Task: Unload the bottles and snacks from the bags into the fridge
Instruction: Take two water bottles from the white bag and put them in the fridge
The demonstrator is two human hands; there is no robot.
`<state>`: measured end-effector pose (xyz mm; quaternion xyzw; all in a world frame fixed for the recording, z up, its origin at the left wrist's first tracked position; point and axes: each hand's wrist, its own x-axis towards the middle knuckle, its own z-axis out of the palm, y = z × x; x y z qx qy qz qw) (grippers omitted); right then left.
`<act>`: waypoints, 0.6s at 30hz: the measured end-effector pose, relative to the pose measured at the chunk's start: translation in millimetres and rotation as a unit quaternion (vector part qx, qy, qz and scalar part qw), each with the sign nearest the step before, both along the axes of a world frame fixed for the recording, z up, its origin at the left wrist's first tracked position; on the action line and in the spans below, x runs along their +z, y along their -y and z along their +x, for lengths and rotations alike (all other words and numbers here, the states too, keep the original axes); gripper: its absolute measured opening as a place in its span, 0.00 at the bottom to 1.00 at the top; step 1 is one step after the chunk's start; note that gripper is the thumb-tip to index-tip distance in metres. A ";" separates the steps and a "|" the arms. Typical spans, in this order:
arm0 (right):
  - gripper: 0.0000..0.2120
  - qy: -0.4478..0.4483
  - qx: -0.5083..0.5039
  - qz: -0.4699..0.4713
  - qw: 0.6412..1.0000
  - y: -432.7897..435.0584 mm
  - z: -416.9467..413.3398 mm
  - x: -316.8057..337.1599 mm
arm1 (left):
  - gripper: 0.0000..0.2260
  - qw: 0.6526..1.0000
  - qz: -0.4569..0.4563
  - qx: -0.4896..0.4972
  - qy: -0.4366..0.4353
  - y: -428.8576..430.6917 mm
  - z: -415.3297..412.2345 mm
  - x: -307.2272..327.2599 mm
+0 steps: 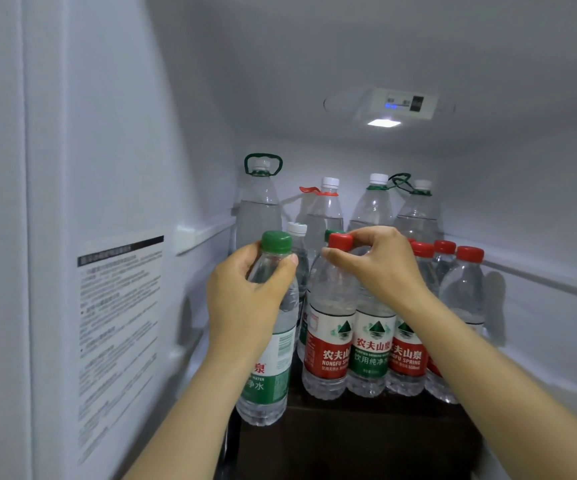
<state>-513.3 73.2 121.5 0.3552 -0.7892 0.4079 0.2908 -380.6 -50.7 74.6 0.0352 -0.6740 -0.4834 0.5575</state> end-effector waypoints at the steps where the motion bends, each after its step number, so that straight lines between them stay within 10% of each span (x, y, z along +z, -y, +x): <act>1: 0.20 -0.007 -0.003 0.005 1.000 -0.1 -1.0 -0.6 | 0.04 1.000 -0.002 0.000 0.001 0.3 -0.6 0.4; 18: 0.22 -0.044 -0.053 0.023 0.997 3.4 -3.6 -13.3 | 0.05 1.000 -0.002 -0.013 -0.011 9.4 -49.8 -2.2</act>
